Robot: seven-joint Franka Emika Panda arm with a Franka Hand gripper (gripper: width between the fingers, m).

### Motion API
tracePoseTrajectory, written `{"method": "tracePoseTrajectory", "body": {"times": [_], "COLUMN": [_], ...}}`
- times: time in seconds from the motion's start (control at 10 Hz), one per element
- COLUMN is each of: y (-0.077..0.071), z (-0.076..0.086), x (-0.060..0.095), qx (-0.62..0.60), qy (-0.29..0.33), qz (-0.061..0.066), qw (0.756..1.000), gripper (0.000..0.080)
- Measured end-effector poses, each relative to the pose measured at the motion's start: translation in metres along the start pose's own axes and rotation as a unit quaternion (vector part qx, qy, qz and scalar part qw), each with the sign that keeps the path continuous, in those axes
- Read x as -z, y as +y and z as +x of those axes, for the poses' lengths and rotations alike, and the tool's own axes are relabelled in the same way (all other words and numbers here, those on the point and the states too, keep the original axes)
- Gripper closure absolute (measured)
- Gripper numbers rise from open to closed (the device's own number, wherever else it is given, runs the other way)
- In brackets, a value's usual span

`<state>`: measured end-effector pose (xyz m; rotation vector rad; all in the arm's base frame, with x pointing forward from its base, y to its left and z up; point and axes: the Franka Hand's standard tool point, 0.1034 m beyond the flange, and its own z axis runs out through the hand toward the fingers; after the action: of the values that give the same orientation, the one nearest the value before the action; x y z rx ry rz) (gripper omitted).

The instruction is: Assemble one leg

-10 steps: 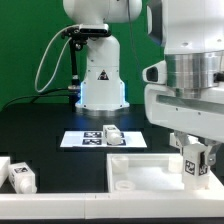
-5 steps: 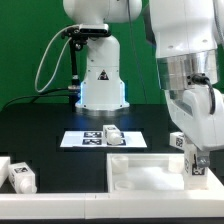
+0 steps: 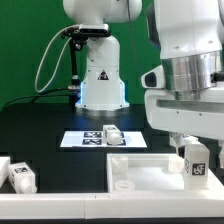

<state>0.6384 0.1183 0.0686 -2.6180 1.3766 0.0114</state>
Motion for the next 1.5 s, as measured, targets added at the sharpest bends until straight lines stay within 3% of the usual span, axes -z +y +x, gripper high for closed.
{"method": "tracePoseTrajectory", "body": {"times": [0.3, 0.4, 0.5, 0.6, 0.7, 0.8, 0.9, 1.0, 1.2, 1.5], "y": [0.001, -0.0022, -0.0043, -0.0034, -0.0034, -0.0034, -0.0017, 0.0002, 0.0002, 0.0028], "z": [0.0025, 0.0048, 0.0022, 0.0033, 0.0033, 0.0033, 0.0034, 0.0051, 0.0077, 0.0084], "x": [0.0004, 0.0028, 0.002, 0.0018, 0.0017, 0.0016, 0.0009, 0.0007, 0.0008, 0.0009], "qx": [0.136, 0.299, 0.346, 0.329, 0.32, 0.317, 0.288, 0.245, 0.157, -0.045], "qy": [0.006, 0.026, 0.03, 0.03, 0.03, 0.03, 0.03, 0.03, 0.029, 0.009], "qz": [-0.008, -0.028, -0.029, -0.028, -0.027, -0.028, -0.028, -0.029, -0.03, -0.021], "qw": [0.991, 0.953, 0.937, 0.944, 0.947, 0.947, 0.957, 0.969, 0.987, 0.999], "gripper": [0.0151, 0.0151, 0.0151, 0.0151, 0.0263, 0.0263, 0.0447, 0.0505, 0.0505, 0.0508]}}
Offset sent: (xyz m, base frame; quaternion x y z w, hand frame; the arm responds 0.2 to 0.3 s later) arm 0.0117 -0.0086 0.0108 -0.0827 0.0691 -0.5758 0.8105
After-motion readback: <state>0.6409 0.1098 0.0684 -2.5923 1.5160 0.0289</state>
